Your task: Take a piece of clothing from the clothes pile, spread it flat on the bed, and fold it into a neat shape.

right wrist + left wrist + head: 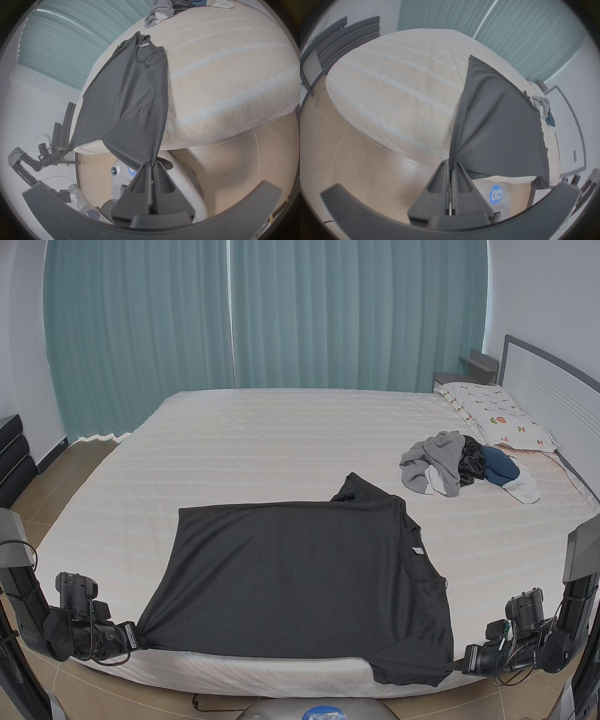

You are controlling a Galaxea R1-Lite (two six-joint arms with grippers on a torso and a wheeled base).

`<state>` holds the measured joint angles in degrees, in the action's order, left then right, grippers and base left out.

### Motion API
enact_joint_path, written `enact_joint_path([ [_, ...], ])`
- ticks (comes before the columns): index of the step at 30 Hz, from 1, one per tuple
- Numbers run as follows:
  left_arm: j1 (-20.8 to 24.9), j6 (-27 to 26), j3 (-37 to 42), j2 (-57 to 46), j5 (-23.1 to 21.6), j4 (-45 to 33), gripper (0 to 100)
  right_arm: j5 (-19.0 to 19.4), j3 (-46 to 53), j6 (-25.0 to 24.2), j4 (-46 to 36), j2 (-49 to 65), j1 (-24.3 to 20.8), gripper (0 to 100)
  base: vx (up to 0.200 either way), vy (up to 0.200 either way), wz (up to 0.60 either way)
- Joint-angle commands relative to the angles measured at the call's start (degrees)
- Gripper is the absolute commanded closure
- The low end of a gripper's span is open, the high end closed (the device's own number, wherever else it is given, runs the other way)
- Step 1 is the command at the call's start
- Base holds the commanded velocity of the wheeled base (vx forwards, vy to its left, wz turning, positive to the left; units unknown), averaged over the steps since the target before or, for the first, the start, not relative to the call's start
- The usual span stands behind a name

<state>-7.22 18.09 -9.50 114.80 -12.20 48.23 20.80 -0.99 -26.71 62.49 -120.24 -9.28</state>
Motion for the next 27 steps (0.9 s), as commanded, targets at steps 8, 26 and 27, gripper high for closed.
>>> enact_joint_path([
  [8, 0.36, -4.38, 3.7, -0.98, 1.83, 0.11, 100, -3.39, 0.99, 2.28, -4.74, 4.48, 0.31, 100, 0.0, 0.0, 0.0],
  [26, 0.45, -11.67, 8.35, -3.0, 4.38, 0.03, 100, -3.39, 0.99, 7.2, -22.06, 15.47, 0.4, 100, 0.0, 0.0, 0.0],
  [27, 0.45, -12.2, 8.62, -3.09, 4.73, 0.03, 100, -3.48, 0.99, 7.2, -22.59, 15.91, 0.4, 100, 0.0, 0.0, 0.0],
])
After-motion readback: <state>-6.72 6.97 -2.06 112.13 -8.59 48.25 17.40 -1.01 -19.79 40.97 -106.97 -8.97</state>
